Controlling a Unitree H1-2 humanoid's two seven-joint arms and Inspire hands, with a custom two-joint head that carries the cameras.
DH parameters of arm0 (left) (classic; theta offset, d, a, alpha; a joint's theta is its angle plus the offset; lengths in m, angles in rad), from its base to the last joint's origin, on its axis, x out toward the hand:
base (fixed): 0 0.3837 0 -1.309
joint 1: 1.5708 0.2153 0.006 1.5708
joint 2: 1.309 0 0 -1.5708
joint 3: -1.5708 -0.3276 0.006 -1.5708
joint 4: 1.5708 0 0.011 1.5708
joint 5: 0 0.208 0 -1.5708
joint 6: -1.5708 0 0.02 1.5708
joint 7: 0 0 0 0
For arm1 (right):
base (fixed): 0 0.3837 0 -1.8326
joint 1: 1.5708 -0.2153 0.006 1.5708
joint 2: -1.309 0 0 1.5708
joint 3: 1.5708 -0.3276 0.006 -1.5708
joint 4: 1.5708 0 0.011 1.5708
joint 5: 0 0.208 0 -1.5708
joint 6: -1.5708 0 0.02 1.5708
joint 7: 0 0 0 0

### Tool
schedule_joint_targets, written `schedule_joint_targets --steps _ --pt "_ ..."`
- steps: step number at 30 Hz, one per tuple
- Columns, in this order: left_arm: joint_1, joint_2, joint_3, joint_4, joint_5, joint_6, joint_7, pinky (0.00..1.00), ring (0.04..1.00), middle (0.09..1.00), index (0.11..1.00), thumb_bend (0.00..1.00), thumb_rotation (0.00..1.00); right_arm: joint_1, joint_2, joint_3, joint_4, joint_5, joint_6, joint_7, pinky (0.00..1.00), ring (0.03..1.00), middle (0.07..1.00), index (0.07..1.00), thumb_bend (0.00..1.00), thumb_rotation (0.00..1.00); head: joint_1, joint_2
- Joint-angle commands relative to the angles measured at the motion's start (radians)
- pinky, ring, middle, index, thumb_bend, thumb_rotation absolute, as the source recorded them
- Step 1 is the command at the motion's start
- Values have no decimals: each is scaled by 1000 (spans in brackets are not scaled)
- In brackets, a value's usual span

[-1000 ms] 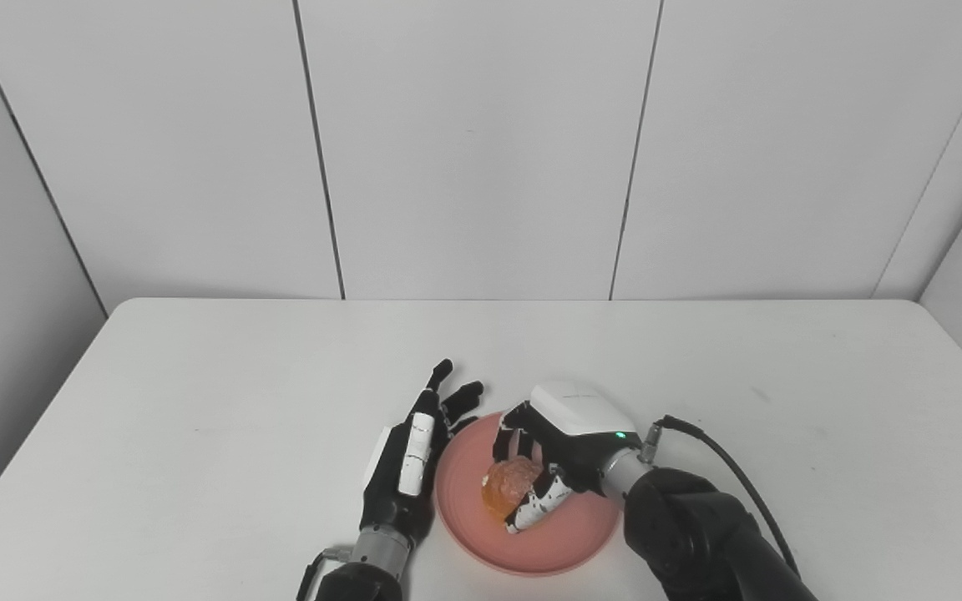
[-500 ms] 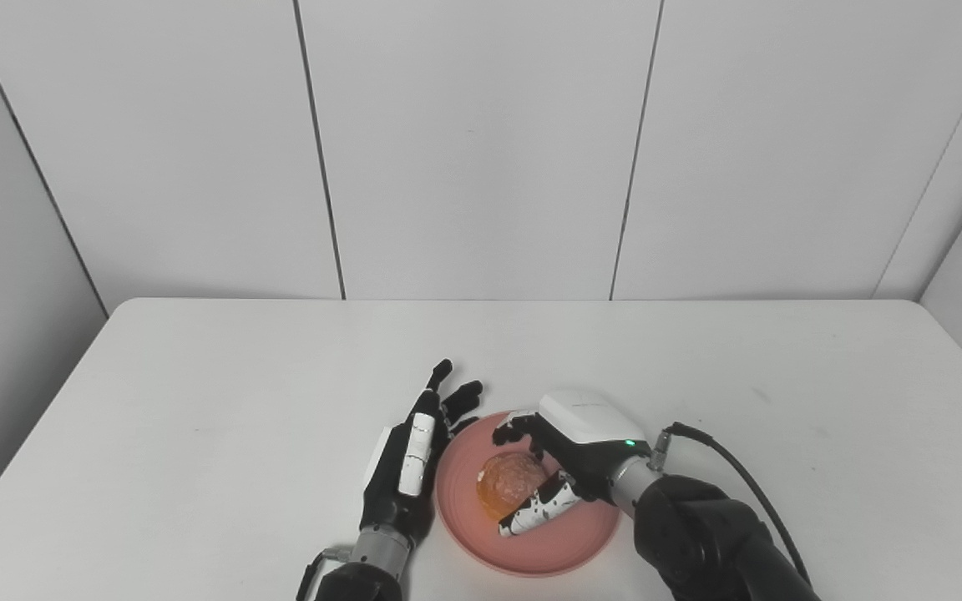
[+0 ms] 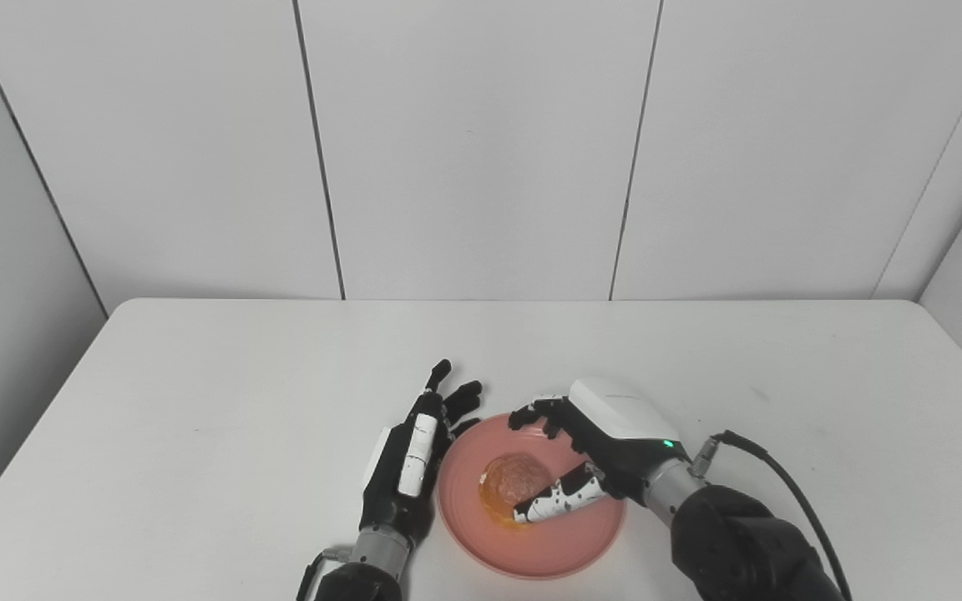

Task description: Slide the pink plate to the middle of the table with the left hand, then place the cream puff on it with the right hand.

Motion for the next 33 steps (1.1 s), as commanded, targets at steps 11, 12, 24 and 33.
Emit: schedule_joint_targets --steps 11,12,24,33 --pt "54 15 3 66 26 -16 20 833 876 848 944 876 908 136 198 -289 124 520 -302 -372 521 609 662 675 716 682 -8 4" --pt "55 14 3 70 37 -33 28 828 876 855 960 871 899 144 218 -313 145 572 -317 -386 572 649 688 688 740 733 -8 4" --pt "72 -2 -3 78 171 -139 178 998 999 997 1000 828 939 192 350 -481 347 907 -423 -506 784 806 793 741 766 939 -7 13" --pt "73 -8 6 75 217 -125 254 1000 1000 1000 1000 868 954 227 357 -467 404 935 -490 -523 822 829 806 756 760 935 -14 22"
